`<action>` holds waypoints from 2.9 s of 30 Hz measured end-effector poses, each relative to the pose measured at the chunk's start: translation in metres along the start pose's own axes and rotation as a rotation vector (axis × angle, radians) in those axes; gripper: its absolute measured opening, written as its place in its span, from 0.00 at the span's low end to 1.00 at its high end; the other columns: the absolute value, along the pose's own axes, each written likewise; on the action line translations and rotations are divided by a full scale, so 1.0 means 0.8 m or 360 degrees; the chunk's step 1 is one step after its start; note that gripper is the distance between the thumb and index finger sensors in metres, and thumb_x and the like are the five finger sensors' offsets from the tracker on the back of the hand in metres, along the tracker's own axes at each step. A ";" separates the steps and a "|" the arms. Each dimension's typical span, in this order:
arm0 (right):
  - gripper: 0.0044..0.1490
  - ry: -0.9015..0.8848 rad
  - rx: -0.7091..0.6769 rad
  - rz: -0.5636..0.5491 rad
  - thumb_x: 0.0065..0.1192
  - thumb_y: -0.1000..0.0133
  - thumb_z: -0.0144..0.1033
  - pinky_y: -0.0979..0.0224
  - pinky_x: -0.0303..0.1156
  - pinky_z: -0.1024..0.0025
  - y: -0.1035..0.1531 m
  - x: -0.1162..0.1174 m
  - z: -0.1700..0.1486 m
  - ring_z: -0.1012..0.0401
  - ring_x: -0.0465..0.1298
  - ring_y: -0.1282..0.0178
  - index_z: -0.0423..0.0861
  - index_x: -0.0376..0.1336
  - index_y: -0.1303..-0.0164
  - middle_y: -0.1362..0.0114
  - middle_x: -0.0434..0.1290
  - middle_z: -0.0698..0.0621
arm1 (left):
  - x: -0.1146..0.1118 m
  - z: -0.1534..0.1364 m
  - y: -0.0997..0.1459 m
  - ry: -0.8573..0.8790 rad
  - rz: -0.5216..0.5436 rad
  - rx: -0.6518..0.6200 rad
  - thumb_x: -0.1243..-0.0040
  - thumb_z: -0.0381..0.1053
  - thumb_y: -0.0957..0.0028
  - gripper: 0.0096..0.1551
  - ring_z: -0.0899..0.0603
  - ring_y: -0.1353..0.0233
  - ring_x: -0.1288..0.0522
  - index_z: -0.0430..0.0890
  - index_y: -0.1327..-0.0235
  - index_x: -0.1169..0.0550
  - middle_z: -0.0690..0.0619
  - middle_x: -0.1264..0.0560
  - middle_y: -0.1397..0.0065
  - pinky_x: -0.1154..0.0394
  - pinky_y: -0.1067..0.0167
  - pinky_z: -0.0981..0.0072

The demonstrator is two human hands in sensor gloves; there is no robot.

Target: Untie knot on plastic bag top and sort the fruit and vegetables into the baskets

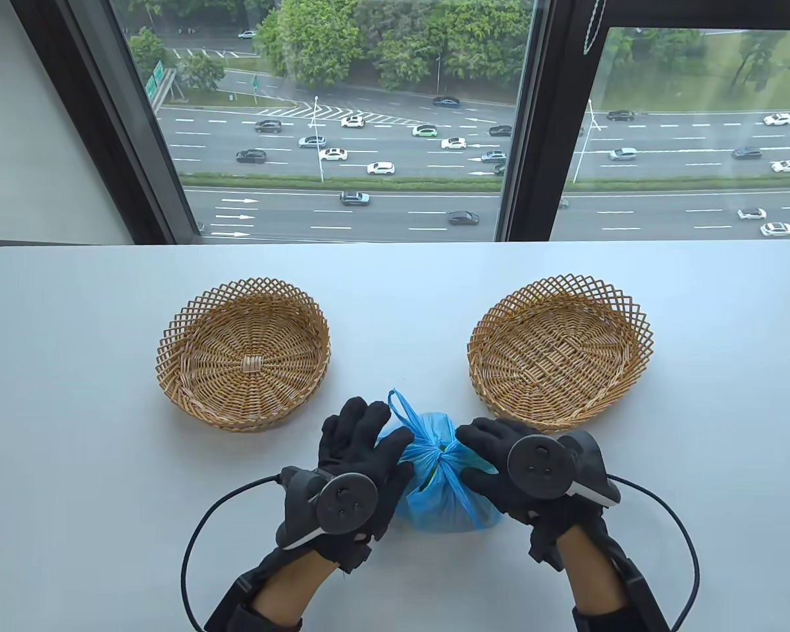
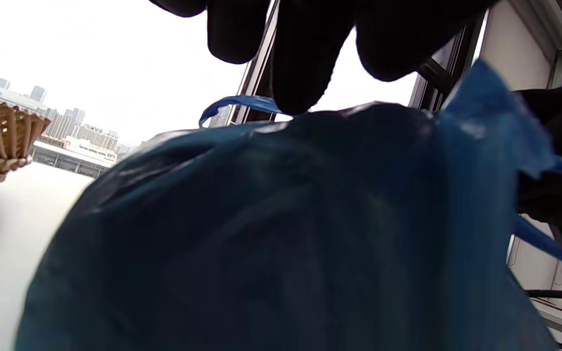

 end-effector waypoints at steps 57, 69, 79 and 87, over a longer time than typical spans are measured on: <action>0.24 0.0078 -0.0067 -0.0304 0.71 0.40 0.41 0.31 0.65 0.29 0.001 -0.010 0.031 0.38 0.75 0.29 0.50 0.68 0.34 0.26 0.74 0.44 | 0.029 0.008 -0.001 -0.0315 0.0138 0.0188 0.31 0.61 0.50 0.29 0.25 0.23 0.37 0.48 0.40 0.15 0.42 0.27 0.21 0.42 0.32 0.26; 0.24 -0.0207 -0.0050 -0.0382 0.69 0.39 0.42 0.32 0.65 0.29 0.018 -0.036 0.004 0.37 0.76 0.30 0.50 0.68 0.34 0.26 0.74 0.42 | 0.045 -0.016 0.010 -0.0214 0.0223 0.0289 0.34 0.57 0.49 0.25 0.30 0.34 0.21 0.48 0.42 0.15 0.43 0.19 0.30 0.31 0.38 0.32; 0.24 -0.0430 -0.0054 -0.0635 0.68 0.38 0.42 0.34 0.68 0.33 0.033 -0.060 -0.004 0.41 0.79 0.36 0.50 0.67 0.33 0.28 0.75 0.43 | 0.095 -0.047 0.028 0.0337 0.0620 0.0311 0.36 0.58 0.48 0.21 0.34 0.40 0.17 0.50 0.49 0.13 0.45 0.16 0.35 0.27 0.42 0.35; 0.22 -0.0712 -0.0007 -0.0972 0.67 0.38 0.44 0.40 0.74 0.40 0.060 -0.094 -0.025 0.46 0.82 0.44 0.49 0.69 0.36 0.34 0.78 0.45 | 0.099 -0.066 0.017 0.1199 0.0242 0.0122 0.36 0.61 0.48 0.20 0.36 0.40 0.17 0.48 0.58 0.12 0.48 0.14 0.39 0.28 0.40 0.35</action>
Point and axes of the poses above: the tracker on the back of each hand, its own z axis roughly to the thumb side, its own y axis roughly from the fingertips to the wrist, x = y × z, the point moved 5 cm from there along -y, roughly from the wrist to the fingertips
